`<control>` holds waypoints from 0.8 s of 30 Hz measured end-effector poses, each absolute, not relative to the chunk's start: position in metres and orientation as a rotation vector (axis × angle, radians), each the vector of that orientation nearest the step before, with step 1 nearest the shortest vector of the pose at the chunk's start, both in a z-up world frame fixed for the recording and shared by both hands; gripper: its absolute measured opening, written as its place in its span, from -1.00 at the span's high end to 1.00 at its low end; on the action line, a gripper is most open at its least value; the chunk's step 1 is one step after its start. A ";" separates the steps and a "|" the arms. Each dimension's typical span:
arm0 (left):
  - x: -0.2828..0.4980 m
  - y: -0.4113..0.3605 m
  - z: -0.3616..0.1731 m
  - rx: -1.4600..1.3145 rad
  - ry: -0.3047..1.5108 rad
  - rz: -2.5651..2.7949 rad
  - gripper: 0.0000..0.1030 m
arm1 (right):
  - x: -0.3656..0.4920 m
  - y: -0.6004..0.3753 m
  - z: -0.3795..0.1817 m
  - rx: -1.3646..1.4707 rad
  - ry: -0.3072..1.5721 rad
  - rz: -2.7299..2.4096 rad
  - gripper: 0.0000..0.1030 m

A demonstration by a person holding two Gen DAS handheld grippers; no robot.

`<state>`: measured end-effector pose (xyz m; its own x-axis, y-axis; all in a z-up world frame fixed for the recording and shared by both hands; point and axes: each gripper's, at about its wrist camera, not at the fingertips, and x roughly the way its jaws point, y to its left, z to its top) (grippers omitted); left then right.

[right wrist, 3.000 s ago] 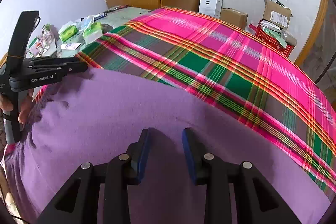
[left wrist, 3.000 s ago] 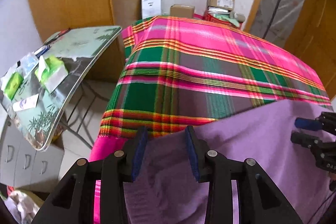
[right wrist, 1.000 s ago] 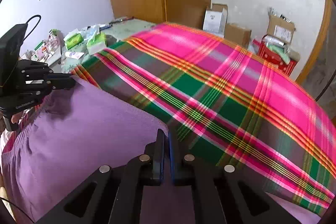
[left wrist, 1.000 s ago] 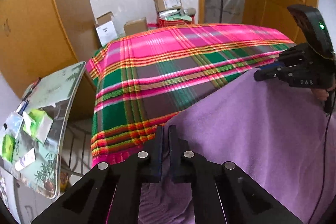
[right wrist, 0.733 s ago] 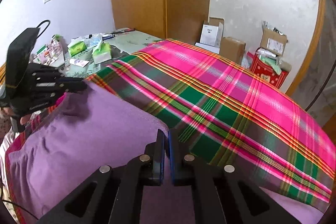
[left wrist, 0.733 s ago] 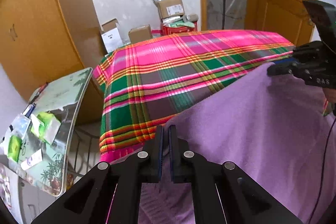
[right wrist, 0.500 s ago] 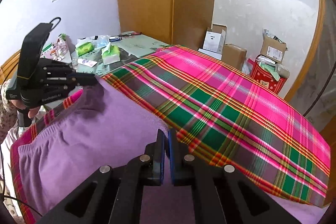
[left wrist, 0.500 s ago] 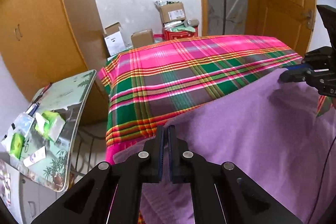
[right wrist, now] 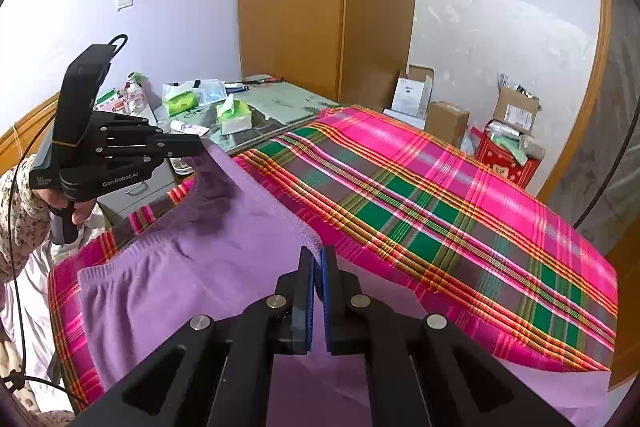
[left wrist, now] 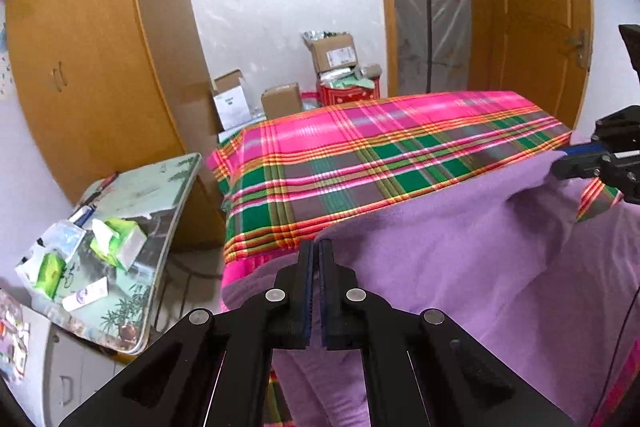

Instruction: Fold clothes

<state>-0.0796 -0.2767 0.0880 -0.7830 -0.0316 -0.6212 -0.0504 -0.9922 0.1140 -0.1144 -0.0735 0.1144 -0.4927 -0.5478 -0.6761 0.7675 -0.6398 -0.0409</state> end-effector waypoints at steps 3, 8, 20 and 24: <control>-0.067 -0.275 0.091 -1.025 0.175 2.958 0.96 | -0.099 -0.072 0.120 0.808 0.445 -2.149 0.93; -0.039 -0.265 0.097 -0.988 0.201 2.976 0.96 | -0.073 -0.066 0.128 0.782 0.432 -2.130 0.93; 0.023 -0.263 0.095 -0.957 0.153 3.032 0.96 | -0.024 -0.061 0.122 0.758 0.445 -2.077 0.93; 0.038 -0.261 0.089 -0.971 0.141 3.037 0.96 | -0.013 -0.059 0.118 0.756 0.446 -2.073 0.93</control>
